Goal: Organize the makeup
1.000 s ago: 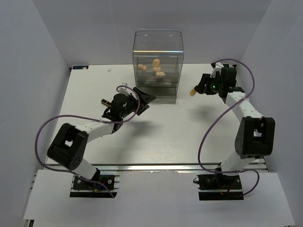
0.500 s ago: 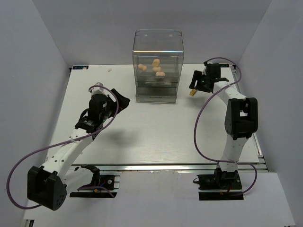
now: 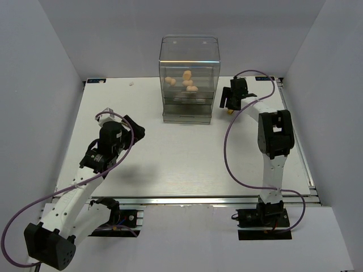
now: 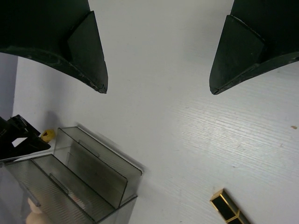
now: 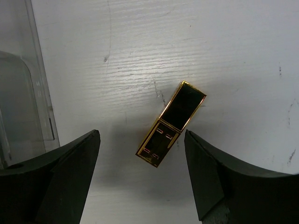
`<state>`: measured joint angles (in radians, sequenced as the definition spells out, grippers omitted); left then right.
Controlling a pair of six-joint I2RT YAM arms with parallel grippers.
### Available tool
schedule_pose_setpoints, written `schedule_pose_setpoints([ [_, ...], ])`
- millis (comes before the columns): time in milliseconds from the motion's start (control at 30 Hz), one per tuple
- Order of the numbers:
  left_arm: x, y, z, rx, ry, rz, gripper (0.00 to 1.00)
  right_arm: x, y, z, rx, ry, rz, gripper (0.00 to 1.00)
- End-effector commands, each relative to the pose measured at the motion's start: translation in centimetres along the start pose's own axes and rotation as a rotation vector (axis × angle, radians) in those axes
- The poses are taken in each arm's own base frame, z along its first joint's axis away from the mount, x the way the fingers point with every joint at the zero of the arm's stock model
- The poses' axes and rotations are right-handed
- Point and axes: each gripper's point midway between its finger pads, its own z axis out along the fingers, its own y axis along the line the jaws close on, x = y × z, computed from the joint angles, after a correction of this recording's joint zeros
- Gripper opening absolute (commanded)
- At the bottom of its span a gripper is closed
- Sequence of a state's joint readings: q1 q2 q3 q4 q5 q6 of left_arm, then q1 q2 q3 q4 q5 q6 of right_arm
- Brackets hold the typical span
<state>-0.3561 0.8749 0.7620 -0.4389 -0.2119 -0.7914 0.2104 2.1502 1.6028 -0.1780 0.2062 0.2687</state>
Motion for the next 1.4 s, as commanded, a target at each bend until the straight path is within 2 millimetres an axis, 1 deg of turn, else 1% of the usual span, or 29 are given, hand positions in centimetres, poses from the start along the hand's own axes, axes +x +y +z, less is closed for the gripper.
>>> schedule_pose_setpoints([
  [0, -0.6, 1.4, -0.5, -0.072, -0.023, 0.009, 0.98, -2.1, -0.7, 0.5, 0.085, -0.086, -0.007, 0.78],
  [100, -0.8, 1.6, -0.6, -0.083, -0.029, 0.013, 0.98, -1.1, -1.4, 0.8, 0.118, -0.063, -0.014, 0.76],
  [200, -0.6, 1.8, -0.5, -0.089, -0.027, 0.010, 0.98, -0.5, -1.8, 0.9, 0.126, -0.049, -0.011, 0.74],
  [267, -0.5, 1.7, -0.4, -0.085, -0.025, 0.008, 0.98, -0.2, -1.7, 1.0, 0.122, -0.040, -0.011, 0.74],
  [367, -0.7, 1.5, -0.3, -0.086, -0.024, 0.016, 0.98, -0.4, -1.7, 1.1, 0.120, -0.041, -0.013, 0.73],
  [533, -1.1, 1.2, -0.2, -0.085, -0.025, 0.023, 0.98, -0.2, -1.9, 1.3, 0.124, -0.028, -0.031, 0.64],
  [700, -1.1, 1.0, -0.3, -0.078, -0.025, 0.017, 0.98, 0.6, -2.1, 1.5, 0.110, 0.007, -0.045, 0.57],
  [767, -1.3, 0.9, -0.5, -0.075, -0.032, 0.014, 0.98, 1.4, -2.1, 1.4, 0.105, 0.030, -0.049, 0.57],
  [867, -1.4, 0.9, -0.7, -0.073, -0.036, 0.010, 0.98, 1.9, -2.0, 1.3, 0.089, 0.050, -0.052, 0.56],
  [967, -1.4, 1.0, -0.9, -0.074, -0.038, 0.007, 0.98, 2.0, -2.1, 1.4, 0.075, 0.056, -0.043, 0.50],
  [1000, -1.4, 1.0, -0.9, -0.072, -0.040, 0.005, 0.98, 2.2, -2.2, 1.4, 0.072, 0.060, -0.042, 0.43],
  [1067, -1.5, 1.1, -1.0, -0.074, -0.042, 0.004, 0.98, 1.9, -1.8, 1.1, 0.045, 0.050, -0.042, 0.36],
  [1100, -1.4, 1.1, -1.0, -0.074, -0.042, 0.003, 0.98, 2.0, -1.9, 1.1, 0.039, 0.051, -0.043, 0.29],
  [1133, -1.4, 1.1, -1.0, -0.074, -0.042, -0.001, 0.98, 2.1, -2.0, 1.0, 0.031, 0.054, -0.054, 0.25],
  [1167, -1.4, 1.2, -1.0, -0.076, -0.042, -0.005, 0.98, 1.6, -1.8, 0.7, 0.011, 0.039, -0.060, 0.21],
  [1200, -1.2, 1.3, -1.0, -0.077, -0.041, -0.006, 0.98, 1.3, -1.9, 0.5, 0.005, 0.032, -0.063, 0.14],
  [1233, -1.2, 1.2, -1.0, -0.072, -0.043, -0.011, 0.98, 1.4, -2.1, 0.3, -0.011, 0.034, -0.062, 0.10],
  [1267, -1.1, 1.3, -0.9, -0.076, -0.043, -0.014, 0.98, 0.2, -1.9, -0.6, -0.027, 0.002, -0.066, 0.05],
  [1300, -1.1, 1.3, -0.9, -0.074, -0.043, -0.018, 0.98, -0.3, -2.5, -1.0, -0.030, -0.009, -0.058, 0.00],
  [1333, -0.8, 1.5, -0.8, -0.077, -0.038, -0.024, 0.98, -1.2, -2.2, -2.2, -0.064, -0.027, -0.052, 0.00],
  [1367, -0.6, 1.7, -0.8, -0.079, -0.034, -0.027, 0.98, -1.6, -2.1, -3.0, -0.091, -0.038, -0.040, 0.00],
])
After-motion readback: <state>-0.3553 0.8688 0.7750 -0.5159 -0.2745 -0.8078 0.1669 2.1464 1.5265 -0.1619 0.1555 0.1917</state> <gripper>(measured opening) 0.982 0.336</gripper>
